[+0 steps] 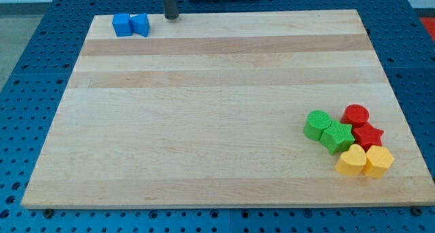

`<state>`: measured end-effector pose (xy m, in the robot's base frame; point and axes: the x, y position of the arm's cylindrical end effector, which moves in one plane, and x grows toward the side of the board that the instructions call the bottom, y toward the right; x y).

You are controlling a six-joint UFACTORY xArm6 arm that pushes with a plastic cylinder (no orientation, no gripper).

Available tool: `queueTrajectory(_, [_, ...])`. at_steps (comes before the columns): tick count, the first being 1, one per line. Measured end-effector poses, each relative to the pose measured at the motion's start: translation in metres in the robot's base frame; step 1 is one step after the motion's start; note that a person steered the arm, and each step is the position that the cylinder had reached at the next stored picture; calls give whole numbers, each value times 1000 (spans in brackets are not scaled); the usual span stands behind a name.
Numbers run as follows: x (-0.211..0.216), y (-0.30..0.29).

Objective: Push the red star towards the center

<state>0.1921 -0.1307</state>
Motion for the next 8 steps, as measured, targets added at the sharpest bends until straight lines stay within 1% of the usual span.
queueTrajectory(4, [-1, -83])
queueTrajectory(5, [0, -112])
queueTrajectory(7, [60, -108])
queueTrajectory(8, [86, -83])
